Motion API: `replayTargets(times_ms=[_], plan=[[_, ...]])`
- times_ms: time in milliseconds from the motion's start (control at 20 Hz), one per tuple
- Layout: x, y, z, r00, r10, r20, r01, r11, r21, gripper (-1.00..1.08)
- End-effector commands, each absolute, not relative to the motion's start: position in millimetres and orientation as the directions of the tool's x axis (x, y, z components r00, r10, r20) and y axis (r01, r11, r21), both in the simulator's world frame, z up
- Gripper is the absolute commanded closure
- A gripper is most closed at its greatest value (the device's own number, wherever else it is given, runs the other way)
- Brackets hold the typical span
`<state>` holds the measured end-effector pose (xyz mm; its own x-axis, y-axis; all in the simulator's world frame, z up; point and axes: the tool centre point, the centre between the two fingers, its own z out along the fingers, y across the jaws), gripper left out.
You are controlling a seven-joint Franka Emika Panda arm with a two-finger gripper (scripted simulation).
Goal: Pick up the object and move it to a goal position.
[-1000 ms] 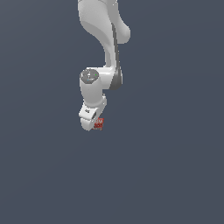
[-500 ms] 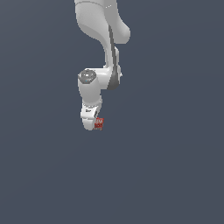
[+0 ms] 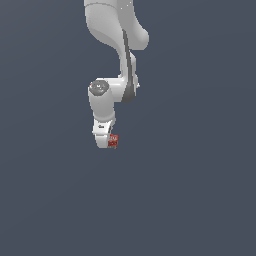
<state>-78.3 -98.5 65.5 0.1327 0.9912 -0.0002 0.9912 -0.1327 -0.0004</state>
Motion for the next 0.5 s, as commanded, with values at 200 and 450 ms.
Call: replayTargets(times_ms=[200, 450], plan=[[-78.6, -98.3, 57.4, 0.131, 0.991, 0.0, 0.991, -0.131, 0.0, -0.92], [-79.3, -98.1, 34.4, 0.129, 0.992, 0.0, 0.992, -0.129, -0.001, -0.92]])
